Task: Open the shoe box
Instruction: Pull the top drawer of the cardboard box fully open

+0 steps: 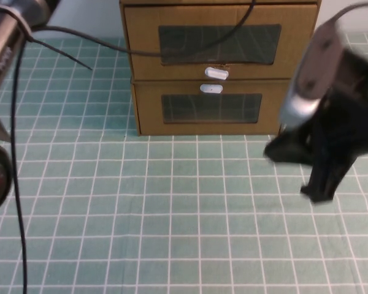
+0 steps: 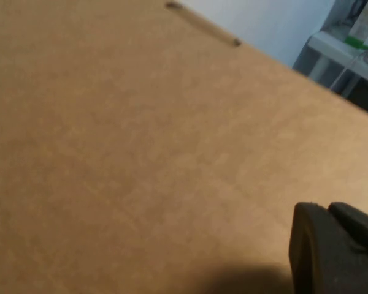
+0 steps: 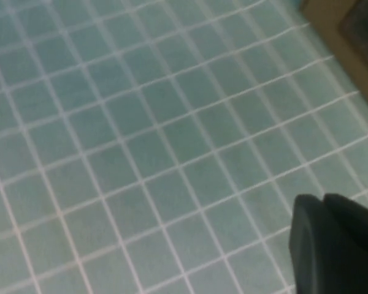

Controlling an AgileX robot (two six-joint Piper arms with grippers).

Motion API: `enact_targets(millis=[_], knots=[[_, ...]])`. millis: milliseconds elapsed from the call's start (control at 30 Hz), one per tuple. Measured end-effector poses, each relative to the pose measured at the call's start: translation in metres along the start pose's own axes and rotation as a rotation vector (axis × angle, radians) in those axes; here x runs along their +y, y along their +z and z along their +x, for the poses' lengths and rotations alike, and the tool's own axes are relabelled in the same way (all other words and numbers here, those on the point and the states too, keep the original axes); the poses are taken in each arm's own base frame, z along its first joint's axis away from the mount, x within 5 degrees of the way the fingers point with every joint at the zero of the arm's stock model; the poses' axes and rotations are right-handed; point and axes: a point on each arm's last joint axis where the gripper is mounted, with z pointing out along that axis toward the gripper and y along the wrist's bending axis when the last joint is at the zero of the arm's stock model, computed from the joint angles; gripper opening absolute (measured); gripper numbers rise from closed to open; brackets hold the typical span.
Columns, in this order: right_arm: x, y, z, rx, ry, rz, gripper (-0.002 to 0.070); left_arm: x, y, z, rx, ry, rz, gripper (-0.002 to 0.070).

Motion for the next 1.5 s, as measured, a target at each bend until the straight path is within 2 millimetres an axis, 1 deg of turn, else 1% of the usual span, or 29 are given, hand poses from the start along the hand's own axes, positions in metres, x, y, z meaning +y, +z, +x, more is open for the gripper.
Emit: enact_targets(millis=[100,200,267,333,367,467,567,667,767,867,933,1000,1100,1200,1400,1500], knots=[[0.002,0.019,0.008,0.154,-0.117,-0.027,-0.0013,0.011,0.014,0.012,0.019,-0.022,-0.010,-0.0005],[-0.013,0.032,0.025,0.376,-0.197,0.062,-0.0013,0.013,0.012,0.011,0.015,-0.027,-0.013,-0.0005],[-0.029,0.033,0.035,0.522,-0.239,0.195,-0.0013,0.014,0.012,0.012,0.025,-0.035,-0.008,-0.0005],[-0.043,0.029,0.038,0.594,-0.267,0.339,-0.0013,0.015,0.012,0.013,0.037,-0.046,-0.012,-0.0005],[-0.049,0.027,0.037,0.598,-0.277,0.413,-0.0013,0.015,0.012,0.014,0.044,-0.049,-0.014,-0.0005],[-0.060,0.024,0.027,0.501,-0.264,0.565,-0.0013,0.017,0.010,0.015,0.058,-0.068,-0.010,-0.0006],[-0.062,0.029,0.015,0.349,-0.267,0.668,-0.0013,0.017,0.008,0.015,0.067,-0.089,-0.004,-0.0006],[-0.055,0.039,0.011,0.268,-0.339,0.788,-0.0013,0.018,0.006,0.015,0.078,-0.096,0.001,-0.0006],[-0.039,0.054,0.011,0.175,-0.442,0.890,-0.0013,0.017,0.006,0.016,0.086,-0.105,0.005,-0.0006],[-0.020,0.070,0.009,0.067,-0.471,0.847,-0.0013,0.017,0.005,0.015,0.090,-0.110,0.007,-0.0006],[-0.013,0.082,0.007,0.027,-0.473,0.803,-0.0013,0.017,0.005,0.015,0.091,-0.114,0.007,-0.0006],[-0.011,0.095,0.006,0.028,-0.466,0.778,-0.0013,0.017,0.005,0.016,0.095,-0.114,0.010,-0.0006],[-0.018,0.115,0.003,0.064,-0.453,0.787,0.0000,0.017,0.005,0.016,0.094,-0.116,0.011,-0.0006],[-0.026,0.129,-0.003,0.093,-0.440,0.820,0.0051,0.017,0.005,0.016,0.094,-0.120,0.011,-0.0006],[-0.035,0.149,-0.020,0.074,-0.432,0.822,0.0256,0.017,0.005,0.016,0.094,-0.120,0.012,-0.0006],[-0.038,0.157,-0.025,0.064,-0.414,0.824,0.0311,0.017,0.005,0.016,0.094,-0.120,0.012,-0.0006]])
